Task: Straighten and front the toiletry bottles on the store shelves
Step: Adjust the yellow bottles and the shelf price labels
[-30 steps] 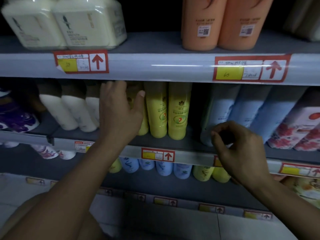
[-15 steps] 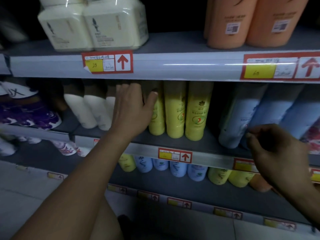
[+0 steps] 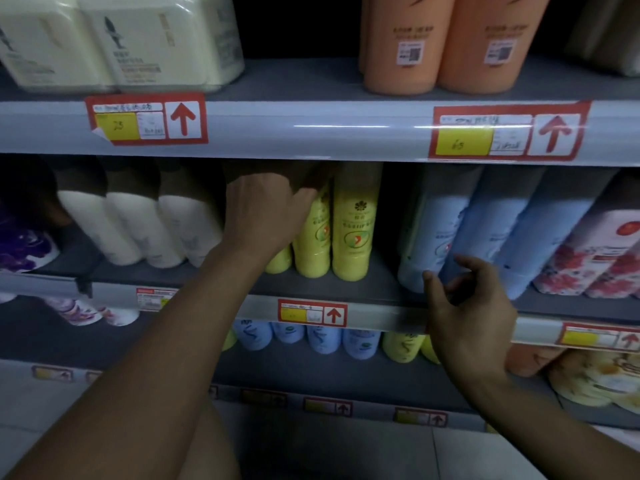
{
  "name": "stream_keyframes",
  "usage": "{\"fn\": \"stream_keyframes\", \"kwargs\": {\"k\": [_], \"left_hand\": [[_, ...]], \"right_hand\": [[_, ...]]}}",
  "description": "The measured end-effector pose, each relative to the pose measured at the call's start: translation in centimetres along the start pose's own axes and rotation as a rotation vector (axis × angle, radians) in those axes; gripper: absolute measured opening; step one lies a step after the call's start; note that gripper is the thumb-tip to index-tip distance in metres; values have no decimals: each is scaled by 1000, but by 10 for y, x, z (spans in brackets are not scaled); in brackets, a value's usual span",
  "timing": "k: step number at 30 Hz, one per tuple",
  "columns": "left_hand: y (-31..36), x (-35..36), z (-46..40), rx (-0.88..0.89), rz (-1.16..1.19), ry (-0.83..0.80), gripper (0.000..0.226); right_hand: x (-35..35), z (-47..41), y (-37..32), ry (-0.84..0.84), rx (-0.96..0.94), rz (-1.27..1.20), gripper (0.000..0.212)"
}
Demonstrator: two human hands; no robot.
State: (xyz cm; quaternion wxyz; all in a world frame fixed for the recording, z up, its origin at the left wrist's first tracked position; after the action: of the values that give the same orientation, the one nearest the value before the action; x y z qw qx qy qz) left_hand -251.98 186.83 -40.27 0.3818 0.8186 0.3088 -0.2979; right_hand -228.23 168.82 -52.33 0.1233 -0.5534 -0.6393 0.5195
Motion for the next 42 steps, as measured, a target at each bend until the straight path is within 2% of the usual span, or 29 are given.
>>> {"fn": "stream_keyframes", "kwargs": {"k": [6, 9, 15, 19, 22, 26, 32, 35, 37, 42], "left_hand": [[-7, -1, -4, -40, 27, -21, 56], [-6, -3, -3, -26, 6, -38, 45], [-5, -7, -1, 34, -18, -21, 55], [7, -16, 7, 148, -45, 60, 59], [16, -19, 17, 197, -114, 148, 51], [28, -15, 36, 307, -193, 266, 29], [49, -13, 59, 416, -209, 333, 27], [75, -1, 74, 534, -111, 284, 27], [88, 17, 83, 579, -18, 194, 24], [101, 84, 101, 399, 274, -141, 33]], "right_hand": [[14, 4, 5, 16, 45, -54, 39], [18, 5, 7, 16, 70, -69, 38], [18, 5, 5, 18, 68, -86, 36], [16, 3, 4, 25, 44, -79, 31], [10, 1, 3, 33, 9, -61, 28], [-5, -2, 1, 45, -42, -75, 26], [-28, -9, 8, 42, -77, -91, 25], [-40, -14, 11, 50, -87, -71, 26], [-46, -17, 15, 58, -71, -55, 27], [-52, -18, 23, 35, -52, -22, 38]]}}
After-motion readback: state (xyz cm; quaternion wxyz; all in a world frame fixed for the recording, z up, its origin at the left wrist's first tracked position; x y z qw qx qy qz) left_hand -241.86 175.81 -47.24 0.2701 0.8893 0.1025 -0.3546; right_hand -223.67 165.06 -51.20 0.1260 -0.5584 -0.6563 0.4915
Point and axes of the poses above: each hand's wrist, its own z-axis away from the middle knuckle, its own x-axis out of the palm, y = z × x, the point moved 9 cm from there along -z, towards the middle knuckle
